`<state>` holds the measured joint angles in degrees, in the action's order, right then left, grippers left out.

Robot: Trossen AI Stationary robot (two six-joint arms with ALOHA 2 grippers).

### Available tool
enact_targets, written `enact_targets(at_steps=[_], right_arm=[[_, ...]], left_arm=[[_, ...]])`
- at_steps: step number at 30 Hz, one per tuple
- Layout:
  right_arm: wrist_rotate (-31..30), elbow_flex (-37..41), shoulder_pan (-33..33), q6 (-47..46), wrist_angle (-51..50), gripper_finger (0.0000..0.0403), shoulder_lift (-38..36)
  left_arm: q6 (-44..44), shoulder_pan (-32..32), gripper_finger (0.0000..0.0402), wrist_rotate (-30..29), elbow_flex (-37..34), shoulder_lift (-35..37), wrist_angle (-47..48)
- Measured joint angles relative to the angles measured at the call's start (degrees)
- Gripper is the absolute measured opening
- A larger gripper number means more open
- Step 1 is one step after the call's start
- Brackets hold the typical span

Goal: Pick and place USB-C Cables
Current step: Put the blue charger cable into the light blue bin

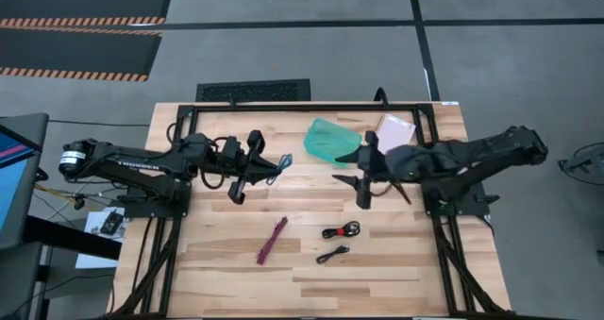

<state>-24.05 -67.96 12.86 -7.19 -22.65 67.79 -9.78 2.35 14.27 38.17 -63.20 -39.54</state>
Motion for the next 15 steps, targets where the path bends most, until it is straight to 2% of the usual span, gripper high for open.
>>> enact_targets(at_steps=[4, 7, 10, 15], right_arm=[[11.1, 7.2, -5.3, -1.9, 13.4, 0.0221, -2.7], [16.9, 10.6, -5.9, -1.5, 24.5, 0.0221, -4.0], [17.5, 13.5, -4.8, -0.1, 32.1, 0.0221, -3.5], [11.4, 15.0, -4.8, -1.1, 36.0, 0.0223, 2.8]], left_arm=[[-0.9, 1.4, 0.0, 0.4, 0.0, 0.0, -0.2], [-3.6, 3.9, 0.0, 2.6, 0.0, 0.0, 0.4], [-4.0, 5.5, 0.0, 4.2, 0.0, 0.0, 1.4], [-0.3, 5.2, 0.0, 1.6, 0.0, -0.1, 2.4]])
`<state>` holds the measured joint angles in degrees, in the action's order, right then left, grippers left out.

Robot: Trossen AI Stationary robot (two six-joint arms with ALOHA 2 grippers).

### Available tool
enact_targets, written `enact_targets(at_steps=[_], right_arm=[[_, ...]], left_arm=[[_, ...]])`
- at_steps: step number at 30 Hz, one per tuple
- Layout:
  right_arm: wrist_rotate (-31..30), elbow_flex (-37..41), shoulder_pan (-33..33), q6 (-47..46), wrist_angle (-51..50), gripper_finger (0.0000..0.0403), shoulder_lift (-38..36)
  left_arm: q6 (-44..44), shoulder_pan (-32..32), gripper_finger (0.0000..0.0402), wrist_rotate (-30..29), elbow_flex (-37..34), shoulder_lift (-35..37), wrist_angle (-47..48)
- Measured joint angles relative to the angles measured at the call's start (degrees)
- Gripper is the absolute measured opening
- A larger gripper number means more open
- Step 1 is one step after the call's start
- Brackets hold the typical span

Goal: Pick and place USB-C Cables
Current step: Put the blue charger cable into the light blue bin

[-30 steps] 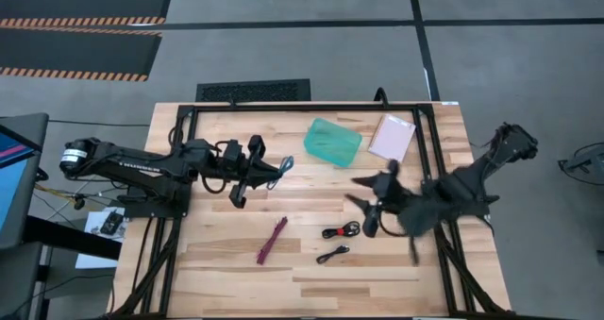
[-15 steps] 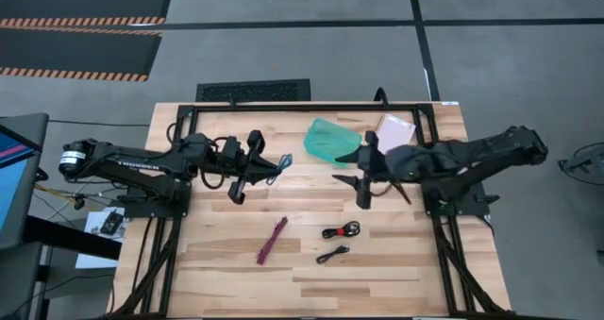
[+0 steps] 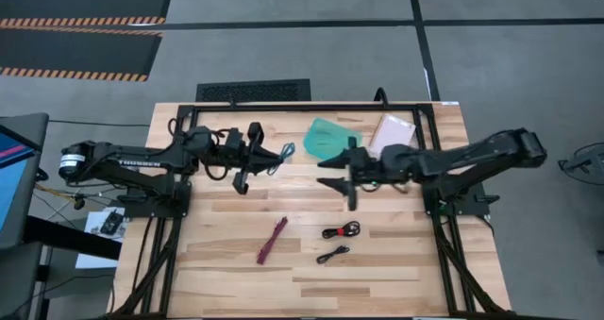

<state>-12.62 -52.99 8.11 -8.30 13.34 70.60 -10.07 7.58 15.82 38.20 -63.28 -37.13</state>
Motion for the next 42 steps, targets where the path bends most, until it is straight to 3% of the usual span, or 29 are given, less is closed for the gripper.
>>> enact_targets(at_steps=[3, 9, 15, 21, 33, 38, 42], right_arm=[[-2.5, -0.1, -1.5, -0.1, 4.2, 0.0234, 3.6], [-1.0, -0.1, -4.5, 3.6, 19.9, 0.026, 8.6], [0.6, -0.2, -5.3, 4.8, 23.6, 0.0262, 8.9], [1.1, -0.3, -5.3, 5.0, 26.4, 0.0262, 10.8], [2.3, -0.2, -6.0, 3.6, 25.9, 0.0262, 12.2], [1.5, -0.3, -6.4, 3.4, 26.2, 0.0242, 13.1], [0.9, -0.1, -7.3, 3.2, 26.2, 0.0179, 13.1]], left_arm=[[1.4, -0.7, 0.0, -1.3, 0.0, -0.5, 0.9], [2.3, -1.0, 0.0, -3.1, 0.0, -1.6, 0.7], [2.1, -1.0, 0.0, -4.3, 0.0, -1.8, -0.2], [2.9, -1.3, 0.0, -5.9, 0.0, -6.2, -2.6], [2.0, -2.1, 0.0, -6.3, 0.0, -10.7, -7.6], [3.6, -3.3, 0.0, -8.3, 0.0, -10.7, -7.4], [4.1, -3.2, 0.0, -9.3, 0.0, -10.7, -7.5]])
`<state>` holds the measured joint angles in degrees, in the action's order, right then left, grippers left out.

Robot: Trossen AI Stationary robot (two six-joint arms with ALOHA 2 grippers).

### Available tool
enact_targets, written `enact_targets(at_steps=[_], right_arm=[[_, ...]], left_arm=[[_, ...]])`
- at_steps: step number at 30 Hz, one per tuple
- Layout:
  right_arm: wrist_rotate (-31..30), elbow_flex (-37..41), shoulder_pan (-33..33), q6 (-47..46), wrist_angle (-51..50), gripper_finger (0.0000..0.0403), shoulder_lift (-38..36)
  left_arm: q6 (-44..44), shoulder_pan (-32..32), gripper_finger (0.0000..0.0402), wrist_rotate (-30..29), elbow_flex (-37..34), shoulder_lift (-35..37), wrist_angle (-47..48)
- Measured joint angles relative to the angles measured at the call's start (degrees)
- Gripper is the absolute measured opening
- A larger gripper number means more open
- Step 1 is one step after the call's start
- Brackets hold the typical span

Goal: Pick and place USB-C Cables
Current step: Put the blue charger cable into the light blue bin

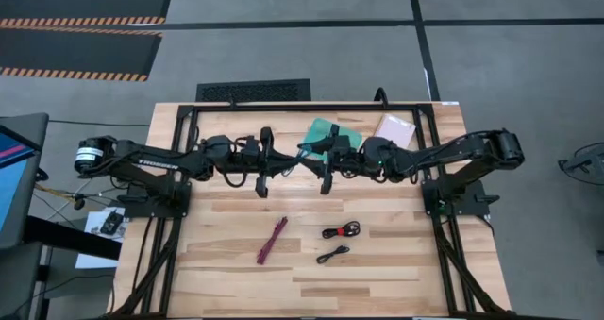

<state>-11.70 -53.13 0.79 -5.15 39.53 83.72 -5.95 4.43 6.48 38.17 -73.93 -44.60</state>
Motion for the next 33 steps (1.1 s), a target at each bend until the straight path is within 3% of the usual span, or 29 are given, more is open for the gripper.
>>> enact_targets(at_steps=[5, 7, 16, 21, 28, 33], right_arm=[[0.4, 0.0, 0.1, -1.7, -0.3, 0.0045, 0.0], [0.2, 0.0, 0.4, -2.4, -0.5, 0.0018, 0.0], [-5.0, -0.6, 1.4, -3.4, -0.6, 0.001, 0.1], [-5.2, -3.6, -0.3, -1.2, -3.4, 0.0009, -0.5], [-5.3, -10.4, -2.6, 0.7, -14.0, 0.0009, -0.6], [-5.3, -14.5, -5.4, 1.8, -24.6, 0.0009, -0.7]], left_arm=[[-0.1, 0.0, 0.0, -0.3, 0.0, -0.3, 0.4], [-0.5, 0.0, 0.0001, -0.3, 0.1, -0.3, 1.2], [-0.7, -0.1, 0.0047, -1.5, 0.1, -0.3, 3.0], [-2.7, 0.9, 0.0095, -2.1, 0.1, 0.9, 4.7], [-4.1, 1.3, 0.0184, -2.2, -0.1, 6.4, 19.0], [-3.6, 1.3, 0.0204, -5.4, 0.0, 11.4, 29.3]])
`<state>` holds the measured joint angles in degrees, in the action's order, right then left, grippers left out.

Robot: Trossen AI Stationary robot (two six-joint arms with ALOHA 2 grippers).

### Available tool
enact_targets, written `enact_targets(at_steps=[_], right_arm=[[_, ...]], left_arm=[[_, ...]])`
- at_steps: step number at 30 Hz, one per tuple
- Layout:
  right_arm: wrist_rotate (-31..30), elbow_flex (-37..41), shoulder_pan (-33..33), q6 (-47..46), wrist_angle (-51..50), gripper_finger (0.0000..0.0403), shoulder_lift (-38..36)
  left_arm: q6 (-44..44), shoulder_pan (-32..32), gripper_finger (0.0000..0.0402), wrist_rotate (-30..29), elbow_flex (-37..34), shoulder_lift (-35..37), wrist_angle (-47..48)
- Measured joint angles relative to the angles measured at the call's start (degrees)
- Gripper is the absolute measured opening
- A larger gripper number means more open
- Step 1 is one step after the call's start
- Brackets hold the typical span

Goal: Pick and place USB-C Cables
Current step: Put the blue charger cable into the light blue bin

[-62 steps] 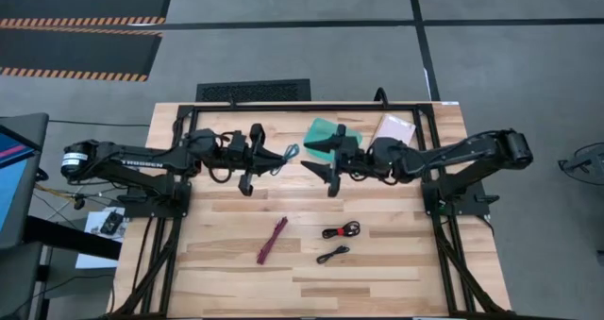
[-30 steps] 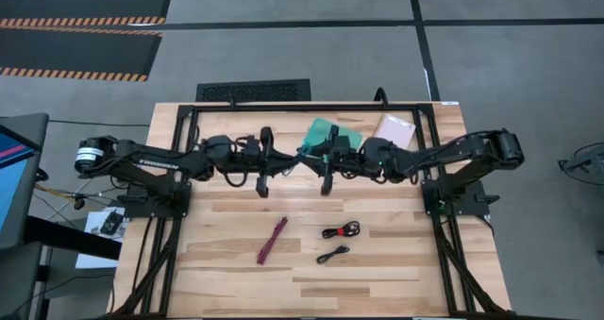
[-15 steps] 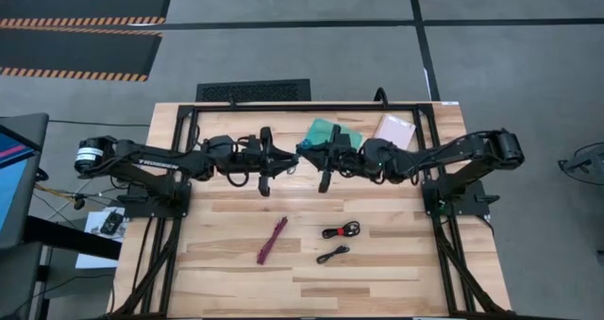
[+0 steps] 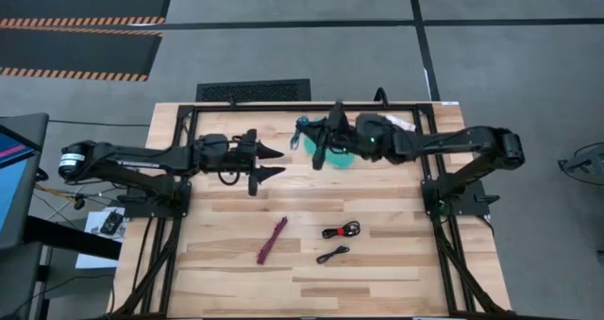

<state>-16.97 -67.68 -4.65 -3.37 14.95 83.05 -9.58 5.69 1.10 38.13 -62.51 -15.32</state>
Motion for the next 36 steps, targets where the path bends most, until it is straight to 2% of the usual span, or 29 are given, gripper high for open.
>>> enact_targets(at_steps=[7, 13, 18, 22, 28, 36], right_arm=[[0.1, -6.5, -4.8, 0.7, -14.7, 0.0008, 0.0], [0.3, -7.0, -8.6, -3.1, -30.9, 0.0008, 0.1], [0.3, -6.9, -10.7, -3.6, -42.7, 0.0013, 3.5], [1.4, -7.0, -12.7, -1.6, -45.2, 0.0012, 7.1], [6.8, -7.0, -16.4, -0.2, -47.9, 0.0018, 12.6], [11.0, -7.0, -18.5, 1.9, -47.6, 0.0019, 20.2]], left_arm=[[1.3, 0.1, 0.0194, -3.9, 0.0, 6.0, 8.3], [0.5, 0.1, 0.0183, -6.5, 0.0, 9.3, 14.5], [-0.4, 0.1, 0.0175, -6.4, 0.0, 9.4, 17.1], [-0.6, 0.1, 0.0171, -6.0, 0.0, 9.3, 17.0], [-0.6, 0.1, 0.017, -6.4, 0.0, 9.7, 17.4], [-1.0, 0.1, 0.017, -6.5, 0.0, 9.6, 18.5]])
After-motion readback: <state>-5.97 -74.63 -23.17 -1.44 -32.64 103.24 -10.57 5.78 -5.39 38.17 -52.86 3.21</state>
